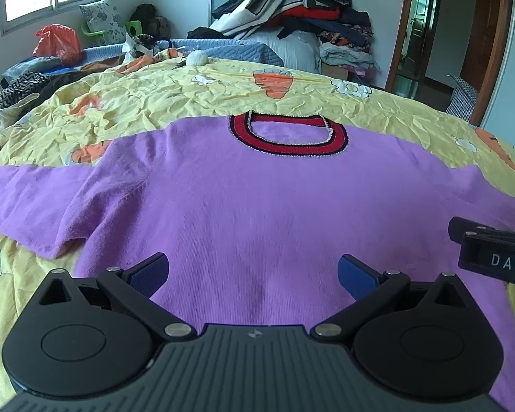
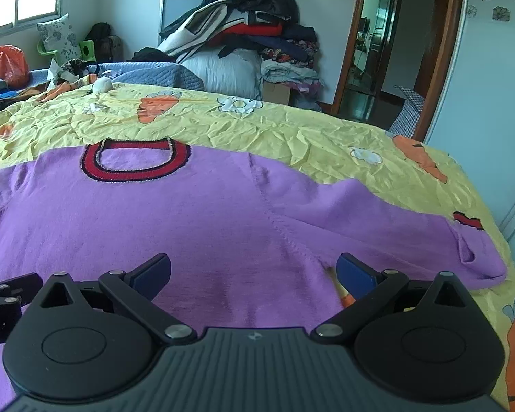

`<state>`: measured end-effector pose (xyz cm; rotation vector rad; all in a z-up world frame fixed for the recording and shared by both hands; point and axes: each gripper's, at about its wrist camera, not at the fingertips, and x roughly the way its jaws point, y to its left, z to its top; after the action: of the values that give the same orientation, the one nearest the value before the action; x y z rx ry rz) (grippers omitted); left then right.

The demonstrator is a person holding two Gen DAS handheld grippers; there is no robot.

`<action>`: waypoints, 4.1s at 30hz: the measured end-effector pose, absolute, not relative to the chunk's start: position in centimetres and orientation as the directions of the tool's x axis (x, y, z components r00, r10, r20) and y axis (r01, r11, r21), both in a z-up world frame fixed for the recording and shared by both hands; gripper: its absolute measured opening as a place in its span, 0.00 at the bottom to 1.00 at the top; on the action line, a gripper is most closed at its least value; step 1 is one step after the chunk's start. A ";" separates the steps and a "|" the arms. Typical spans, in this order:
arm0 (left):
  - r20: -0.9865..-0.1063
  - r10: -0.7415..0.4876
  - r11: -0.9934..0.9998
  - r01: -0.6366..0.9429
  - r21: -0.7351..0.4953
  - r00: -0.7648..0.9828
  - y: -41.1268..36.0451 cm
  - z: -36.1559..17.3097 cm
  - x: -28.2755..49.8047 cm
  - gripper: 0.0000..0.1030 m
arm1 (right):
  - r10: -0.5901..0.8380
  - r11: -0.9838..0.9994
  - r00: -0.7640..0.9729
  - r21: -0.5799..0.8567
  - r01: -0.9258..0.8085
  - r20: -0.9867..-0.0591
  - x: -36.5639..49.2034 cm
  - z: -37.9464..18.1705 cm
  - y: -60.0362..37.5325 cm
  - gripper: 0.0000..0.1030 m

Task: Fold small clothes
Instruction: 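Move the right tool toward the sweater sleeve cuff beside the body, then grasp the red ribbed sleeve cuff with the right gripper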

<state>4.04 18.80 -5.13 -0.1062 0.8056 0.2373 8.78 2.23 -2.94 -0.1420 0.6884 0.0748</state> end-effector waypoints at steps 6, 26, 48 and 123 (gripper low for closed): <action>-0.729 0.172 0.967 -0.254 -0.003 0.662 19.0 -5.3 4.7 1.00 | 0.036 0.987 0.761 -0.098 -0.130 -0.648 9.2 -3.3 2.7 1.00; -0.735 0.174 0.971 -0.238 0.018 0.655 17.2 -5.3 5.1 1.00 | 0.061 0.988 0.747 -0.064 -0.138 -0.662 9.3 -3.9 1.3 1.00; -0.732 0.185 0.972 -0.232 0.038 0.655 15.7 -5.0 5.8 1.00 | 0.197 0.980 0.750 0.099 -0.174 -0.631 9.7 -4.3 -3.0 1.00; -0.776 0.128 0.989 -0.142 0.051 0.618 7.4 -8.1 11.0 1.00 | 0.009 0.999 0.797 -0.022 -0.028 -0.604 20.9 -6.4 -36.2 0.04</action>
<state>11.03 7.38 -8.10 -0.0161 0.8913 0.1555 20.93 -36.23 -6.40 -0.0305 0.6477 0.0199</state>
